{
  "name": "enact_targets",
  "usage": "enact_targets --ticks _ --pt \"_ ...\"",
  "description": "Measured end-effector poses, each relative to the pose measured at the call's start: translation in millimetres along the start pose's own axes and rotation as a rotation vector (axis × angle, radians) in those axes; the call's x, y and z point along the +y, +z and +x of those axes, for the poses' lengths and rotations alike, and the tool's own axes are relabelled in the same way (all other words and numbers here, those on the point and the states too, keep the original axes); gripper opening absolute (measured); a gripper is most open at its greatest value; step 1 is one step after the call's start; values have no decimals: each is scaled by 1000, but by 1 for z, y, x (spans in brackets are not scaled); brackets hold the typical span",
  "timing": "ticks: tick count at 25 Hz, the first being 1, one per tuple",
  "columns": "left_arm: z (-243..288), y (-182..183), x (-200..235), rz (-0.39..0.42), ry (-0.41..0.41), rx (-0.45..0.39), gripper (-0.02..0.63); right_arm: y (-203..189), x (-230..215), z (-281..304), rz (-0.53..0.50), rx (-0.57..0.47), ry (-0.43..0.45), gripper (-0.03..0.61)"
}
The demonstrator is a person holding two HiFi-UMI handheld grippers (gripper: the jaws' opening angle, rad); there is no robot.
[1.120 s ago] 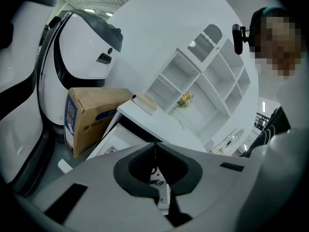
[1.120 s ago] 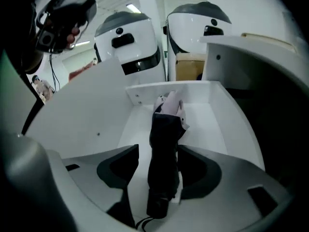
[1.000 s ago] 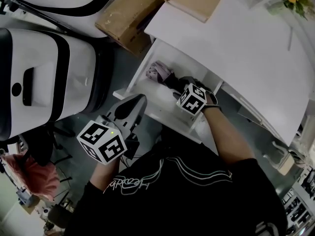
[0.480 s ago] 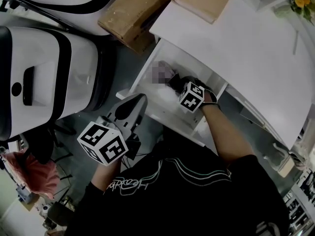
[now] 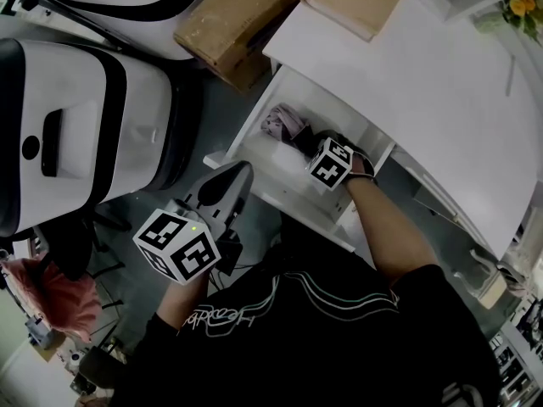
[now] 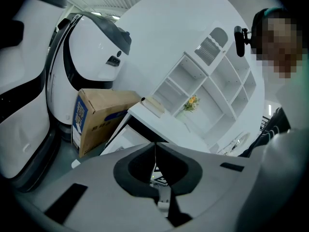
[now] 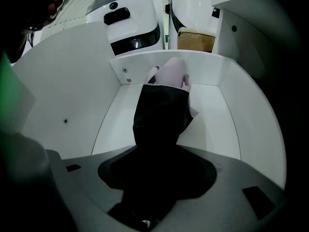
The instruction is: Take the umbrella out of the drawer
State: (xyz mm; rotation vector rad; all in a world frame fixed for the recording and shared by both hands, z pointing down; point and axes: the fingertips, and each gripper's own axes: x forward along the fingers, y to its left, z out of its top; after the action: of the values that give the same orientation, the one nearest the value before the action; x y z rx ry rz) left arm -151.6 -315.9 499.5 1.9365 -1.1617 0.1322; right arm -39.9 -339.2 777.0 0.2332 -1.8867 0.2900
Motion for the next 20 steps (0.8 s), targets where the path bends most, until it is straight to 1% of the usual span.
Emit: enact_targets --ticks 4,10,16,20 --pt "-5 -4 -4 0 -2 -1 21 0 1 -3 10 3 -10 221" --pt "-15 -12 -13 13 -17 -7 21 -1 11 -16 12 -21 -19 216" --pt "-38 -22 -33 30 -42 -22 21 -2 30 -58 32 -80 -49 215" --pt "-47 -31 -53 49 -73 -28 21 1 40 -98 44 -144 -84 214"
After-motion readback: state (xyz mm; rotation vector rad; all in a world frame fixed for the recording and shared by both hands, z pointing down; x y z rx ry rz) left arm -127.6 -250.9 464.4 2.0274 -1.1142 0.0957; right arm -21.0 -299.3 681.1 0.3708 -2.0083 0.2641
